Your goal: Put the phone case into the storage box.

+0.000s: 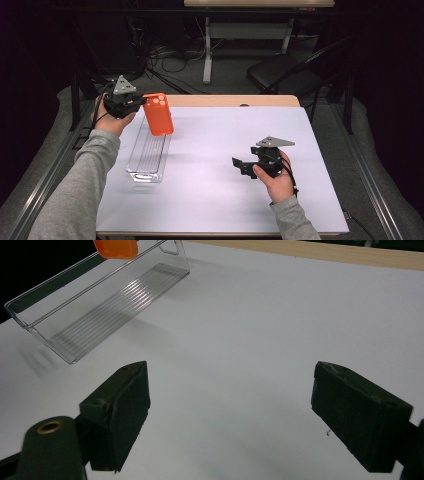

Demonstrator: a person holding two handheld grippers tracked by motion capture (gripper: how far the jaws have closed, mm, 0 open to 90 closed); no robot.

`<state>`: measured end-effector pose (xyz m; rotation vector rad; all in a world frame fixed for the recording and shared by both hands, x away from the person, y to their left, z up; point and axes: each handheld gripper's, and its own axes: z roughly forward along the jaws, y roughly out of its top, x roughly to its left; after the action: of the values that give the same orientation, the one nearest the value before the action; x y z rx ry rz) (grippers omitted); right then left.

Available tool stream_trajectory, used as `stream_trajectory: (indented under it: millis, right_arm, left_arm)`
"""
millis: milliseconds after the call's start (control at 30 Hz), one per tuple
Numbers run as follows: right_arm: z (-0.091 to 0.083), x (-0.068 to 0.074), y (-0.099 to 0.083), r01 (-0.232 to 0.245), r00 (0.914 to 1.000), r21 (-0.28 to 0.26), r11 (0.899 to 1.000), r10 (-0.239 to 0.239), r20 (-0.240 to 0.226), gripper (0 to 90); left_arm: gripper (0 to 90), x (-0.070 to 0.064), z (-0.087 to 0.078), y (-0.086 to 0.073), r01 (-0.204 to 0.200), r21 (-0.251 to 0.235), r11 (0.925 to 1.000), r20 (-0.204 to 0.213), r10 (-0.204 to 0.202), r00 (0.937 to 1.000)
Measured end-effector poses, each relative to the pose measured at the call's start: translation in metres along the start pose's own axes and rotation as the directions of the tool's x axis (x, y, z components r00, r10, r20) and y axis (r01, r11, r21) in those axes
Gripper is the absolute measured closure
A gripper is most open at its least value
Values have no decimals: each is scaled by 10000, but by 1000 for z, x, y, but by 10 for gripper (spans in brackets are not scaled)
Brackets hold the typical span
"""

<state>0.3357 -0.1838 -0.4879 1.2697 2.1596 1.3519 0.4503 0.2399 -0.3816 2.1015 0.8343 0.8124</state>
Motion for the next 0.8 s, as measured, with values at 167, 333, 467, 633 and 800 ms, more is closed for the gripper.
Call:
stream_trajectory:
  millis: [167,333,467,633,800]
  right_arm:
    - [0,0,0,-19,10000,9,10000,19,3,158]
    - [0,0,0,-13,10000,0,10000,13,4,158]
    - [0,0,-1,-8,10000,4,10000,8,25,158]
    - [0,0,-1,-14,10000,0,10000,14,49,158]
    - [-1,0,-1,-3,10000,14,10000,3,81,158]
  left_arm:
    - [811,3,3,-1,-71,-30,10000,-56,71,10000]
    - [811,4,6,-2,-88,-47,9999,-81,88,9999]
    - [811,4,9,-2,-205,-44,9998,-52,205,9998]
    - [811,5,13,-2,-257,-186,9995,-83,255,9996]
    - [812,9,15,-4,-272,-276,9992,-227,266,9994]
